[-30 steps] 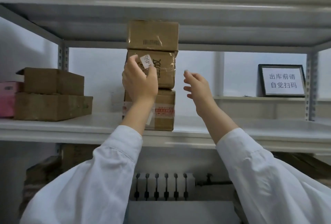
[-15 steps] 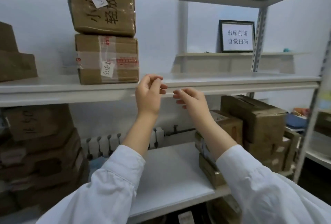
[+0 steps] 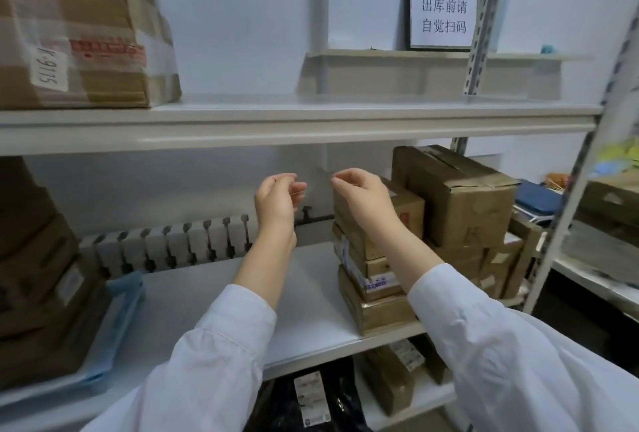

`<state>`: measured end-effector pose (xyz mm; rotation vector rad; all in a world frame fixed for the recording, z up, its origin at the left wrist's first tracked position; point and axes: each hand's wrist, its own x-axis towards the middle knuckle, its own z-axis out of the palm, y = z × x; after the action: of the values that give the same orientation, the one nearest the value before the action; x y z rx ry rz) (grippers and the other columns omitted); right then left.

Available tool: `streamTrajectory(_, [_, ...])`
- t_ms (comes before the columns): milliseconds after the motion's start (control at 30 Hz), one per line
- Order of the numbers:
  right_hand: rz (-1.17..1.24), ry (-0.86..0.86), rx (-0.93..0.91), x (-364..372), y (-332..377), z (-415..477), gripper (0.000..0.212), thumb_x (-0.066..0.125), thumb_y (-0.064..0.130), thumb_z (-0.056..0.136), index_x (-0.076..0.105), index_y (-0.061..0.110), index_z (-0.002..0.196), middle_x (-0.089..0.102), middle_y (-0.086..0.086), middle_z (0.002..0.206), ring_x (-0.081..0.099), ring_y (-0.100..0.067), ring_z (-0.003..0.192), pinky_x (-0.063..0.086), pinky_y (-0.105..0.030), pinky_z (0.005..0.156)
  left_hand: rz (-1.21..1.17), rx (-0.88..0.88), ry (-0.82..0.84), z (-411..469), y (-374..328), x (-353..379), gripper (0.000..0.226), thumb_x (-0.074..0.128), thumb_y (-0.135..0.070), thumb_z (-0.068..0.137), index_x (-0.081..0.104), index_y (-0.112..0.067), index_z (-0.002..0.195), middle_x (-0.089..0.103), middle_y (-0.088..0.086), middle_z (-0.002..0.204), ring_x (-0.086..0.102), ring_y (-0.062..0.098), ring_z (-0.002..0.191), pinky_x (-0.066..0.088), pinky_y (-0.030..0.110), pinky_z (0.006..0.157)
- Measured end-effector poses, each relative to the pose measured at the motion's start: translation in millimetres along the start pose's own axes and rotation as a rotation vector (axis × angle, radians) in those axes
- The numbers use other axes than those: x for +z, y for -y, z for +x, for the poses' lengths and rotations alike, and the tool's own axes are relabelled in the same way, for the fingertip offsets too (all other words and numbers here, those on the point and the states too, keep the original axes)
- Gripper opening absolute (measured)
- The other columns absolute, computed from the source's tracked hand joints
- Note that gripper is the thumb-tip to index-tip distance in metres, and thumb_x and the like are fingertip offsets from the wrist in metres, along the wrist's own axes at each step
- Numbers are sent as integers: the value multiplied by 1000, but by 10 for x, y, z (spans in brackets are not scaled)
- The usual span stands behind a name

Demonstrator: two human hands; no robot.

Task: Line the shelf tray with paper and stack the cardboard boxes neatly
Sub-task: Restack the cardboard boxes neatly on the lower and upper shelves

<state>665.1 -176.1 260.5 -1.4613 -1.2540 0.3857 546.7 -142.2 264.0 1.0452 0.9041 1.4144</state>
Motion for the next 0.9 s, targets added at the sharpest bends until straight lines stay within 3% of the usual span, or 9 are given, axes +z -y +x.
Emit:
streamTrajectory(100, [-169, -80, 92, -231, -385, 203, 43, 54, 38, 90, 50, 23, 130, 46, -7, 137, 44, -25, 125, 42, -44, 103, 52, -115, -26, 99, 324, 310, 17, 46, -14, 94, 51, -18, 79, 59, 4, 86, 51, 11, 67, 34, 21, 54])
streamTrajectory(167, [-242, -101, 187, -392, -593, 336, 55, 53, 41, 90, 37, 22, 140, 34, -11, 146, 33, -31, 133, 33, -49, 109, 84, -208, -21, 135, 507, 524, 13, 48, -19, 94, 55, -12, 102, 57, 6, 103, 54, 17, 83, 40, 26, 65])
streamTrajectory(233, [-307, -106, 268, -532, -779, 459, 65, 53, 42, 91, 26, 19, 145, 25, -14, 150, 25, -34, 138, 26, -49, 113, 109, -310, -18, 159, 668, 711, 40, 52, -24, 93, 46, -10, 130, 54, 8, 122, 52, 24, 105, 40, 32, 81])
streamTrajectory(367, [-291, -77, 403, -678, -1088, 681, 74, 54, 43, 90, 17, 13, 148, 16, -16, 154, 15, -34, 141, 22, -48, 115, 119, -452, 6, 110, 875, 1018, 64, 57, -34, 91, 31, -12, 145, 39, 8, 146, 39, 26, 131, 35, 34, 96])
streamTrajectory(600, [-123, -58, 528, -769, -1380, 867, 76, 53, 35, 91, 9, 14, 150, 18, -15, 153, 23, -37, 138, 27, -48, 112, 157, -568, 124, -23, 951, 1279, 59, 38, -42, 99, 38, 1, 139, 51, 30, 90, 50, 37, 80, 43, 28, 92])
streamTrajectory(667, [-102, -65, 530, -777, -1405, 866, 73, 52, 32, 92, 11, 12, 150, 18, -15, 153, 27, -37, 137, 31, -46, 109, 124, -605, 128, 39, 1025, 1279, 62, 33, -47, 99, 40, 0, 139, 56, 32, 98, 51, 45, 95, 34, 40, 99])
streamTrajectory(733, [-94, -55, 524, -782, -1404, 861, 68, 51, 31, 93, 17, 8, 148, 18, -16, 151, 32, -38, 134, 36, -45, 106, 81, -624, 113, 102, 1105, 1256, 63, 32, -52, 97, 50, -3, 132, 68, 19, 81, 58, 38, 105, 40, 39, 80])
streamTrajectory(800, [-105, -30, 513, -777, -1379, 846, 62, 51, 30, 94, 25, 5, 144, 20, -17, 149, 38, -39, 128, 41, -45, 103, 42, -639, 112, 132, 1161, 1230, 58, 37, -56, 94, 61, -8, 114, 67, 9, 52, 67, 28, 76, 45, 32, 57])
streamTrajectory(900, [-101, -23, 494, -768, -1289, 805, 62, 52, 32, 93, 27, 4, 143, 23, -16, 145, 43, -38, 123, 45, -47, 99, 8, -648, 119, 171, 1190, 1150, 54, 47, -63, 84, 68, -14, 89, 71, 10, 65, 65, 27, 72, 48, 31, 59])
